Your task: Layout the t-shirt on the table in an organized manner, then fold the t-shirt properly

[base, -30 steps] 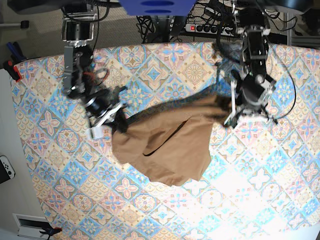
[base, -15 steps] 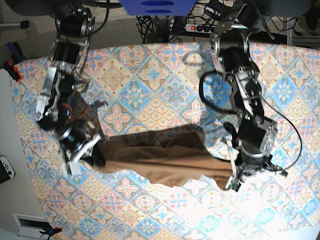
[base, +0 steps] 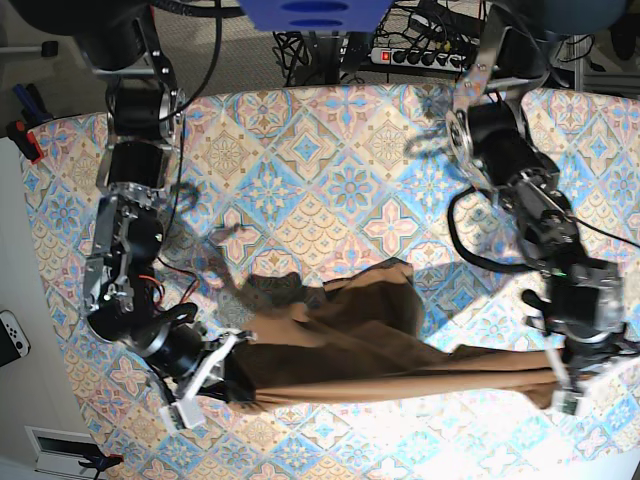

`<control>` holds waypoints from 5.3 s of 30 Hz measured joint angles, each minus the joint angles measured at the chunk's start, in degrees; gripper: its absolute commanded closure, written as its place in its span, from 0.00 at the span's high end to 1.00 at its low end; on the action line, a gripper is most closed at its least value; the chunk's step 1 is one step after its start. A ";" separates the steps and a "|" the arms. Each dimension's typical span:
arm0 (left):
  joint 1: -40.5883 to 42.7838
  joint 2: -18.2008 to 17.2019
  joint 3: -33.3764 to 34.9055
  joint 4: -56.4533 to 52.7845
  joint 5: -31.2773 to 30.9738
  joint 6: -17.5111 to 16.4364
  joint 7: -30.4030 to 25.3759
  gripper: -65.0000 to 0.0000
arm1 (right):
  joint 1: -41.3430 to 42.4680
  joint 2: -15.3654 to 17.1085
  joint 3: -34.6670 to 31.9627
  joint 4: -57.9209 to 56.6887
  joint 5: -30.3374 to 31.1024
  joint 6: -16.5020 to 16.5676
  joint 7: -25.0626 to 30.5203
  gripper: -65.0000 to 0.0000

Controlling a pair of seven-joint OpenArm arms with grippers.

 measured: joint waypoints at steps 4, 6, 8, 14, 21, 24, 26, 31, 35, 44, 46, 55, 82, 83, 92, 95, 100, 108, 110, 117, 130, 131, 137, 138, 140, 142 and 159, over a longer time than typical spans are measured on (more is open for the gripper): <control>-0.98 -2.16 -1.97 0.00 -1.09 -0.04 -0.31 0.00 | 2.58 0.44 -0.44 -1.84 -0.20 -0.24 -0.74 0.00; -0.90 -3.91 -1.95 0.00 -1.33 -0.07 -0.57 0.00 | 5.55 0.57 -1.25 -3.15 -0.46 -0.07 -1.01 0.00; -0.90 -5.84 -2.01 0.00 -1.46 -0.04 -0.63 0.00 | 8.57 0.81 -4.79 -3.74 -0.66 -0.11 -0.31 0.00; -0.33 -10.34 -2.29 2.91 0.44 -0.02 -0.17 0.00 | 13.81 -4.35 -10.29 -5.07 -2.71 -0.28 0.26 0.00; 15.47 -8.28 12.61 4.07 0.22 0.00 -0.76 0.00 | 13.68 -4.90 -10.19 -5.05 -8.61 -0.74 -0.76 0.00; 22.53 -3.32 16.85 3.87 0.24 0.11 -0.28 0.00 | 12.24 -4.02 -9.75 -4.15 -8.26 -0.83 0.57 0.00; 26.67 -1.07 20.50 3.80 0.07 0.09 -0.50 0.00 | 6.14 -2.54 -8.52 -2.32 -7.39 -0.44 2.73 0.00; 35.36 2.91 31.28 3.69 0.59 0.17 -0.17 0.00 | -6.51 -2.05 -2.54 -2.03 -8.85 -0.70 0.37 0.00; 36.74 4.52 39.71 3.63 0.66 0.15 -0.39 0.00 | -10.12 -2.29 4.11 -1.22 -7.50 -0.48 4.00 0.00; 34.71 7.65 58.21 0.90 0.83 0.15 -0.15 0.00 | -13.22 -2.54 21.70 -5.90 -8.28 -0.79 3.63 0.00; 33.48 9.70 61.27 -0.55 0.98 0.15 -0.17 0.00 | -13.57 -2.51 26.47 -9.49 -8.57 -0.85 3.28 0.00; 26.77 17.40 74.03 -12.90 1.05 0.13 -0.44 0.00 | -13.11 2.97 31.01 -20.68 -8.41 -1.29 10.95 0.00; 21.81 17.40 55.71 -10.21 9.31 -0.09 -15.39 0.51 | -20.26 3.45 30.71 -13.94 -8.44 -0.87 10.64 0.42; 20.44 17.40 54.84 -13.88 8.76 0.15 -16.11 0.51 | -22.12 3.30 30.73 -14.01 -8.87 -1.07 10.01 0.42; 5.33 17.40 41.20 -34.58 -22.45 13.22 -20.79 0.51 | -22.91 3.56 24.94 -2.03 -7.82 -0.50 11.06 0.41; 1.57 17.29 37.05 -40.74 -33.07 17.46 -23.12 0.50 | -24.28 3.32 22.64 -0.09 -8.63 -0.76 9.33 0.41; -0.17 17.90 36.35 -55.32 -45.05 27.26 -37.03 0.50 | -26.58 3.58 20.83 3.19 -8.41 -0.87 10.12 0.41; -6.25 17.97 39.65 -78.38 -50.05 32.65 -51.52 0.50 | -27.82 3.63 20.74 6.43 -8.20 -0.85 6.86 0.41; -7.54 17.64 39.58 -81.85 -49.55 32.92 -53.51 0.50 | -28.57 3.48 20.74 6.29 -8.68 -0.94 5.25 0.41; -8.37 17.70 39.67 -84.35 -49.55 32.79 -53.64 0.39 | -28.24 3.52 20.79 6.32 -8.44 -0.87 5.51 0.41; -8.85 17.73 39.69 -83.82 -49.53 32.89 -50.03 0.00 | -28.26 3.50 20.79 6.32 -8.44 -0.90 5.49 0.41; -8.61 17.57 39.67 -82.14 -49.44 33.16 -48.43 0.00 | -28.24 3.50 20.79 6.32 -8.44 -0.87 5.51 0.41; -5.44 17.11 39.67 -65.72 -50.14 32.50 -43.19 0.00 | -28.35 3.50 20.81 6.34 -8.48 -0.90 5.44 0.41; -5.14 17.05 39.78 -64.52 -50.16 32.52 -43.30 0.00 | -28.41 3.52 20.81 6.71 -8.55 -0.92 5.46 0.41; -5.44 16.81 39.82 -64.72 -48.87 32.57 -42.91 0.08 | -29.05 3.63 20.79 7.96 -8.41 -0.87 5.70 0.41; -5.84 16.57 39.89 -65.00 -45.46 32.92 -42.32 0.34 | -30.45 3.65 20.79 8.50 -8.37 -0.85 6.19 0.41; -14.73 17.40 49.57 -97.24 -25.51 31.95 -63.21 0.55 | -38.84 3.50 20.74 11.63 -8.41 -0.87 5.53 0.41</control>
